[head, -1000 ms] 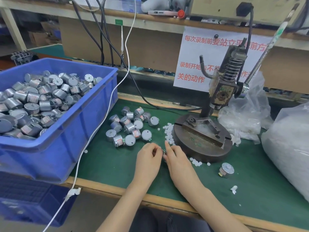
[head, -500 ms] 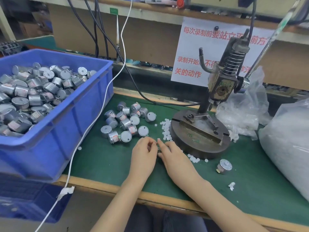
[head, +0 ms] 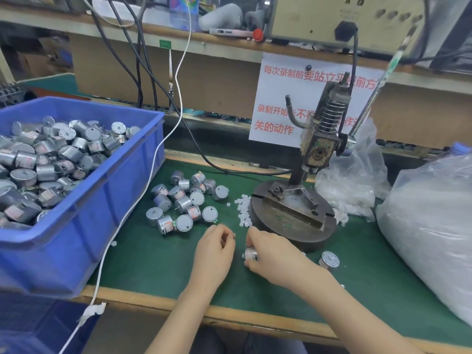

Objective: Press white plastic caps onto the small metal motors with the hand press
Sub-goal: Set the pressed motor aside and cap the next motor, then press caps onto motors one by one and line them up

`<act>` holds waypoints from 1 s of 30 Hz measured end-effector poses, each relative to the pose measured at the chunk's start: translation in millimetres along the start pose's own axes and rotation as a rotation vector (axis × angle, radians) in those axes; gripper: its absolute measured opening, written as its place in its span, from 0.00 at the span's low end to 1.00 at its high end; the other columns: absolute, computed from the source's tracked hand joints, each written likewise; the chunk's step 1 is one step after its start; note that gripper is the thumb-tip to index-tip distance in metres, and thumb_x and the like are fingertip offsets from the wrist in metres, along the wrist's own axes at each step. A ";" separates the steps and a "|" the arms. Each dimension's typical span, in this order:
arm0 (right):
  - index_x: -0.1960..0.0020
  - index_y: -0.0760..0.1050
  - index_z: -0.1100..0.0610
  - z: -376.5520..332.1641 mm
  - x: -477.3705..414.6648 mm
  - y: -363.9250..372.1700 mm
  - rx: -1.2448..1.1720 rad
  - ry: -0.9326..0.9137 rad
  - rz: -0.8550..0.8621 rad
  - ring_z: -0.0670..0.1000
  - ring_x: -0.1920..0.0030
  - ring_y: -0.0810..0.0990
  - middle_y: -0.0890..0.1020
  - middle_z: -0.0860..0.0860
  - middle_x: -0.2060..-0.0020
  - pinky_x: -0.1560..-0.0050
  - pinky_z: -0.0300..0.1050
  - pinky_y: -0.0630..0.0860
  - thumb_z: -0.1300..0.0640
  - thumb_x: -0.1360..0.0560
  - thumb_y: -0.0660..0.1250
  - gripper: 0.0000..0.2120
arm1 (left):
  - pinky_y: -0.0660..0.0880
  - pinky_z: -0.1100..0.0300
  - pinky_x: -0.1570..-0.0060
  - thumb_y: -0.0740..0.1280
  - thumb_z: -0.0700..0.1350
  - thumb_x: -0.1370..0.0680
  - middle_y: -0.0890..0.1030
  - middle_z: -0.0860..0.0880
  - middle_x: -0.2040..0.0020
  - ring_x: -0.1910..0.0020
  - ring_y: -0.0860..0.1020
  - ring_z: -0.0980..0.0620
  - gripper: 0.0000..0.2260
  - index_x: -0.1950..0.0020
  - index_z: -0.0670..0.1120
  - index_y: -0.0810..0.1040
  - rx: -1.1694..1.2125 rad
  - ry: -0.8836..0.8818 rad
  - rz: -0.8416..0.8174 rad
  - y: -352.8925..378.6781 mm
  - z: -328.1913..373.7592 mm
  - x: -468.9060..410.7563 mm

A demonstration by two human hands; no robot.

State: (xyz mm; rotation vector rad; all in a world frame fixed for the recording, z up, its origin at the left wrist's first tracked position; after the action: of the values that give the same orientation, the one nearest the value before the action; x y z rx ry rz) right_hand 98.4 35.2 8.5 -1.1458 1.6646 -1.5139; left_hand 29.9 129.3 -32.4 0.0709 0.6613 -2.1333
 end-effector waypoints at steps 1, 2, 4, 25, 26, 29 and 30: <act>0.38 0.64 0.59 -0.3 1.3 0.9 0.016 0.002 -0.016 0.57 0.41 0.73 0.74 0.55 0.42 0.46 0.48 0.70 0.55 0.23 0.59 0.16 | 0.66 0.74 0.62 0.63 0.36 0.25 0.73 0.54 0.62 0.65 0.71 0.60 0.12 0.63 0.51 0.71 -0.010 0.006 -0.006 0.4 0.3 -0.1; 0.36 0.63 0.59 0.4 2.1 2.6 0.035 0.005 -0.037 0.57 0.41 0.73 0.72 0.56 0.41 0.45 0.48 0.71 0.56 0.23 0.58 0.17 | 0.66 0.74 0.62 0.63 0.36 0.25 0.73 0.54 0.62 0.65 0.72 0.60 0.11 0.63 0.51 0.71 -0.016 0.009 -0.008 0.7 0.3 -0.1; 0.34 0.63 0.60 2.5 2.7 3.6 0.060 0.004 -0.080 0.58 0.41 0.72 0.71 0.56 0.41 0.44 0.48 0.70 0.57 0.24 0.58 0.19 | 0.65 0.72 0.62 0.63 0.36 0.25 0.73 0.54 0.62 0.64 0.72 0.60 0.09 0.62 0.49 0.72 -0.025 0.014 -0.012 1.3 0.3 0.5; 0.41 0.77 0.57 122.9 -29.4 -57.9 -0.267 0.328 0.641 0.56 0.40 0.67 0.76 0.55 0.42 0.41 0.47 0.64 0.51 0.27 0.69 0.17 | 0.66 0.74 0.61 0.62 0.36 0.24 0.74 0.54 0.61 0.63 0.72 0.60 0.12 0.62 0.53 0.71 -0.005 -0.005 -0.018 2.5 -1.6 -0.6; 0.41 0.77 0.57 125.4 -30.2 -56.7 -0.267 0.342 0.642 0.56 0.40 0.67 0.75 0.55 0.42 0.41 0.47 0.64 0.50 0.27 0.69 0.17 | 0.66 0.74 0.61 0.62 0.36 0.24 0.74 0.54 0.60 0.63 0.72 0.60 0.12 0.62 0.53 0.72 -0.002 -0.003 -0.019 2.5 -1.7 -0.9; 0.42 0.76 0.57 128.0 -30.9 -55.4 -0.244 0.358 0.652 0.57 0.40 0.67 0.75 0.56 0.42 0.41 0.49 0.65 0.49 0.27 0.69 0.18 | 0.65 0.74 0.62 0.62 0.36 0.24 0.74 0.54 0.60 0.63 0.72 0.60 0.11 0.61 0.51 0.73 0.001 0.002 -0.020 2.1 -1.2 -0.8; 0.41 0.76 0.57 128.0 -31.1 -55.8 -0.243 0.360 0.653 0.57 0.40 0.68 0.75 0.56 0.42 0.41 0.49 0.66 0.48 0.27 0.69 0.18 | 0.66 0.74 0.62 0.62 0.36 0.24 0.74 0.54 0.60 0.63 0.72 0.60 0.10 0.61 0.50 0.73 0.005 0.001 -0.018 1.8 -1.0 -0.5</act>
State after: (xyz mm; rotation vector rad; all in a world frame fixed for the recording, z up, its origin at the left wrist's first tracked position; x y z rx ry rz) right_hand 235.1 6.1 38.8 -0.3594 2.2259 -1.1490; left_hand 31.4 129.3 -33.8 0.0687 0.6590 -2.1528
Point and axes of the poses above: each hand's wrist, its own x-axis away from the middle knuckle, its own y-axis out of the palm, z = x × y, the point moved 6 cm from there along -x, towards the middle knuckle
